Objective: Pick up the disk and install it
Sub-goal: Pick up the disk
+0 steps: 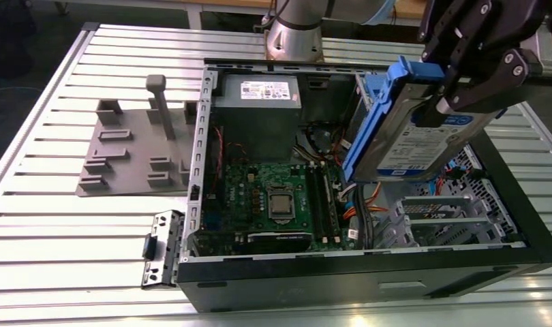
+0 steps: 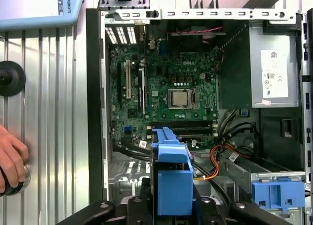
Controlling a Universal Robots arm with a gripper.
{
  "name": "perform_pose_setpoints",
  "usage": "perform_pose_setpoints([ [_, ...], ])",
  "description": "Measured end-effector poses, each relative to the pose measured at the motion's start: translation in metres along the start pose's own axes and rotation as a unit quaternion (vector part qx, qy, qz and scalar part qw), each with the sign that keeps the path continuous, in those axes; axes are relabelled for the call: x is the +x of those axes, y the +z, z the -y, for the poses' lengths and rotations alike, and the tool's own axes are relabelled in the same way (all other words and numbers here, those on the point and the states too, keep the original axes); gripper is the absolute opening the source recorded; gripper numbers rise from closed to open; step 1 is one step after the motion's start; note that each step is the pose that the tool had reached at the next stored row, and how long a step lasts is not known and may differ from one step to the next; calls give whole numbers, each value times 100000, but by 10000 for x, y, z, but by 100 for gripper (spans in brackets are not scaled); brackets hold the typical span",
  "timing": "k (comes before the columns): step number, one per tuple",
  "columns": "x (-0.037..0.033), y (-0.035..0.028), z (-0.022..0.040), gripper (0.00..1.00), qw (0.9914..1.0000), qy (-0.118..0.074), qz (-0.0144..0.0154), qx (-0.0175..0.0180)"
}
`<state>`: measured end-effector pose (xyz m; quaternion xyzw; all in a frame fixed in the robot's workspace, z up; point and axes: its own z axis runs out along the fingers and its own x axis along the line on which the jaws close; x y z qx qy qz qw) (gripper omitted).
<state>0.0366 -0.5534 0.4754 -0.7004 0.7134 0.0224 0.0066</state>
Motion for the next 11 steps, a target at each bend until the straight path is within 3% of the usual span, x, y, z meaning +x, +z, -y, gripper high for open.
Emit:
perform_pose_setpoints([
  [11,5,8,193,36,100000,130,2,-78],
])
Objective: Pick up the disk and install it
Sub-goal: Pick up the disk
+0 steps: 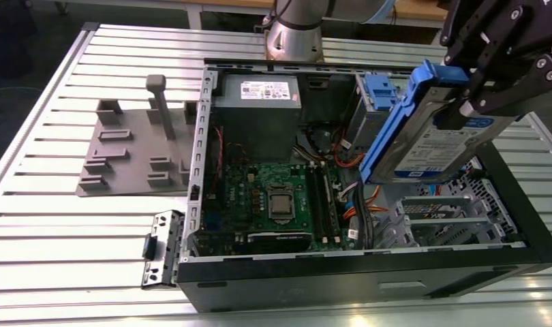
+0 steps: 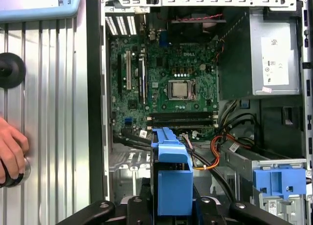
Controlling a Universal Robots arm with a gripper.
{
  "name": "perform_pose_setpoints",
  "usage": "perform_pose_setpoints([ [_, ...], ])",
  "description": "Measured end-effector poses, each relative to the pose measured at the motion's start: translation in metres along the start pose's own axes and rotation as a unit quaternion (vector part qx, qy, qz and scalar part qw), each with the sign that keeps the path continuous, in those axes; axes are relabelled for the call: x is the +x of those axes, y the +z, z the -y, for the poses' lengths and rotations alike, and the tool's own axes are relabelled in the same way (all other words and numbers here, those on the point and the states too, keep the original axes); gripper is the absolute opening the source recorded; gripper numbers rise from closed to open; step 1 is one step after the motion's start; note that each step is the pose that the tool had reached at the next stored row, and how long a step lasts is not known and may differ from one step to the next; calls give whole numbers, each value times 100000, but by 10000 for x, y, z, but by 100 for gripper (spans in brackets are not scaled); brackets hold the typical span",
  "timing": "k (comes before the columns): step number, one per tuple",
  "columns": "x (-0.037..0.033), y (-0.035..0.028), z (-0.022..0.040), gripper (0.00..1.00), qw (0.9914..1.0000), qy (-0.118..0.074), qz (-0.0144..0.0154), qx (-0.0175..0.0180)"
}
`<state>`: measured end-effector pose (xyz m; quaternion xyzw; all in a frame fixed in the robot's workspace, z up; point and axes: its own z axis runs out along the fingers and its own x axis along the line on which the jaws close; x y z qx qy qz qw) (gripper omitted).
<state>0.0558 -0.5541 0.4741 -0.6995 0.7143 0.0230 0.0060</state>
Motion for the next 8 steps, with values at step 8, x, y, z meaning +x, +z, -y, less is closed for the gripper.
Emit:
perform_pose_setpoints([
  [8,4,51,150,36,100000,229,-1,-78],
])
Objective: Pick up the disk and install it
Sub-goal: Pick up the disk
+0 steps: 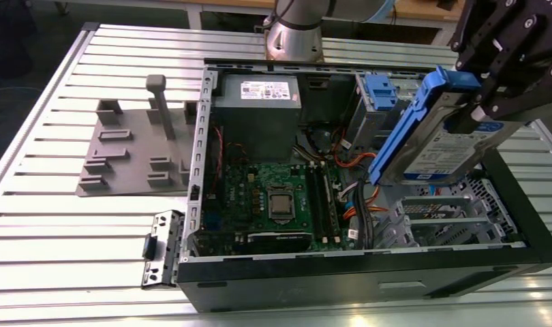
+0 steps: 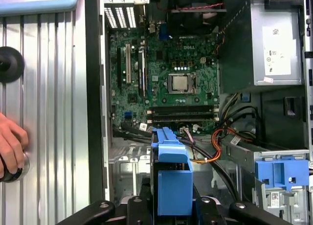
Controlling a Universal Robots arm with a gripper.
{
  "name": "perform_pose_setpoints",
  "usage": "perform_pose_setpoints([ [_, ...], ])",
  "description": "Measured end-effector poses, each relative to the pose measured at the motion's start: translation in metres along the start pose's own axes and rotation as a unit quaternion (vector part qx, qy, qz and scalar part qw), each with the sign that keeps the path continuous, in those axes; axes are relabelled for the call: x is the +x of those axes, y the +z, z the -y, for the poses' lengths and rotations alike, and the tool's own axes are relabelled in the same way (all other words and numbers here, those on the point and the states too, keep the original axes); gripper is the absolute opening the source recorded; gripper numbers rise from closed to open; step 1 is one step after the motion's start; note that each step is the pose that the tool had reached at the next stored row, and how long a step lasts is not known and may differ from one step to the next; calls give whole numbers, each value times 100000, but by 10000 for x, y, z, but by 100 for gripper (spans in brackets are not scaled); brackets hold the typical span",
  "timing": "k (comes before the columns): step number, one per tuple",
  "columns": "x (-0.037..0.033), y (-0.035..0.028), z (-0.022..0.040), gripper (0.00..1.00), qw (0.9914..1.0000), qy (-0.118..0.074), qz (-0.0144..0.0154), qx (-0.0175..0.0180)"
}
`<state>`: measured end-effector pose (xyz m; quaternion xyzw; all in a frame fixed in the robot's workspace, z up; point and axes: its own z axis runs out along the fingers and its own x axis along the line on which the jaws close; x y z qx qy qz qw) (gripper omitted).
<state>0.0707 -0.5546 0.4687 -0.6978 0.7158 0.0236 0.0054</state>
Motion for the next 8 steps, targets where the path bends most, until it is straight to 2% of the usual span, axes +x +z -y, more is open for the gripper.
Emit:
perform_pose_setpoints([
  [8,102,33,112,36,100000,74,27,-11],
])
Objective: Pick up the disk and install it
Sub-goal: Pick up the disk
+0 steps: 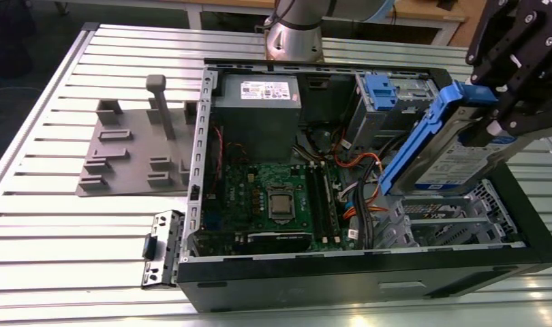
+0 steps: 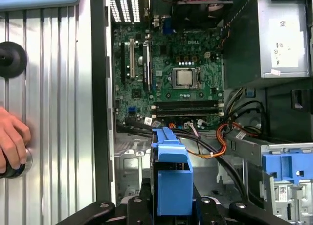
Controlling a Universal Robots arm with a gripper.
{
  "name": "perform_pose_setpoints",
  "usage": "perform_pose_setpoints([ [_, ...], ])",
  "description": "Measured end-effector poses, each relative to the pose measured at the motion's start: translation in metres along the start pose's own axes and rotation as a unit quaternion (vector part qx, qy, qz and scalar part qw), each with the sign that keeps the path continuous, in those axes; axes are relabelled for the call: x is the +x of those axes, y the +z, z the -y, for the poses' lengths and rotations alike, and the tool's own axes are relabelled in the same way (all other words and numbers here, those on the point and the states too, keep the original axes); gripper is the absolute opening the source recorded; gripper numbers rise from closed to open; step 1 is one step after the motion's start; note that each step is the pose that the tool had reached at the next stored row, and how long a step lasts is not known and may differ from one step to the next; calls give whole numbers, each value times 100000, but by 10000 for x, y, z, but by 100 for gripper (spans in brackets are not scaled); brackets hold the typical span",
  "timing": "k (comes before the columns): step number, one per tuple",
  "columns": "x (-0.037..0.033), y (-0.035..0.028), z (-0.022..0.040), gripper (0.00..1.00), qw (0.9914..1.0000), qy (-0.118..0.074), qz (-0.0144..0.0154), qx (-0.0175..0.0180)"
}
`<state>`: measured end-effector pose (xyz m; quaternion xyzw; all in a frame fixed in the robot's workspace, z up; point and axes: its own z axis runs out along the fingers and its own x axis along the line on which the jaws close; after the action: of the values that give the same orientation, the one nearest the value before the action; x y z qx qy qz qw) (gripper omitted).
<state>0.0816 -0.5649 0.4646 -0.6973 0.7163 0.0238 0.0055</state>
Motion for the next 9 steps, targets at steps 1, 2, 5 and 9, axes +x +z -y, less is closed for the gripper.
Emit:
perform_pose_setpoints([
  [1,12,3,19,36,100000,-1,14,-5],
  [2,22,6,44,36,100000,-3,23,-10],
  [5,33,15,161,36,100000,2,25,-91],
  [9,33,34,334,36,100000,7,26,-281],
])
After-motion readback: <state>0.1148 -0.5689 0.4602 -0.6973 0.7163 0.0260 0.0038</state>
